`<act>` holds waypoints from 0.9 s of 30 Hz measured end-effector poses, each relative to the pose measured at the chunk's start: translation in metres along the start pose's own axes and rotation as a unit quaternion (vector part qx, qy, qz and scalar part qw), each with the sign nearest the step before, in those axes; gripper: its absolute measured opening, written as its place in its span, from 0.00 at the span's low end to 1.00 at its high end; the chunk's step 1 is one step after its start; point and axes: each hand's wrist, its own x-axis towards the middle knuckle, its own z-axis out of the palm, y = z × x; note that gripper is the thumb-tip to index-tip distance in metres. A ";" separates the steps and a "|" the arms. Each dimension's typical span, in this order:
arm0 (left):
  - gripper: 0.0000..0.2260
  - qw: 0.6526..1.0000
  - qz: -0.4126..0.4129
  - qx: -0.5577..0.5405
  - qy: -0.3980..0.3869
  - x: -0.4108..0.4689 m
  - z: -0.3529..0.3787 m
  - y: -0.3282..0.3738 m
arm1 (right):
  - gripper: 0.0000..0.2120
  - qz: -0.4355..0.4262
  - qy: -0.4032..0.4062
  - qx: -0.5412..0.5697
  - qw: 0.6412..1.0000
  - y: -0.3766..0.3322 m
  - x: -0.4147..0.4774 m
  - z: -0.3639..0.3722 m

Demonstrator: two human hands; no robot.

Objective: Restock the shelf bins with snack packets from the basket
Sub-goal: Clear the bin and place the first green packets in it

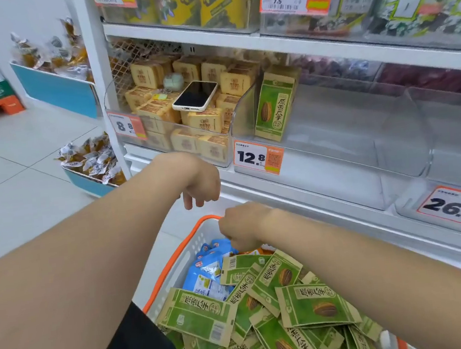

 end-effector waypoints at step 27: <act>0.19 0.999 0.049 -0.004 0.016 0.024 -0.013 0.013 | 0.15 -0.121 -0.060 0.192 0.972 -0.049 0.075 0.062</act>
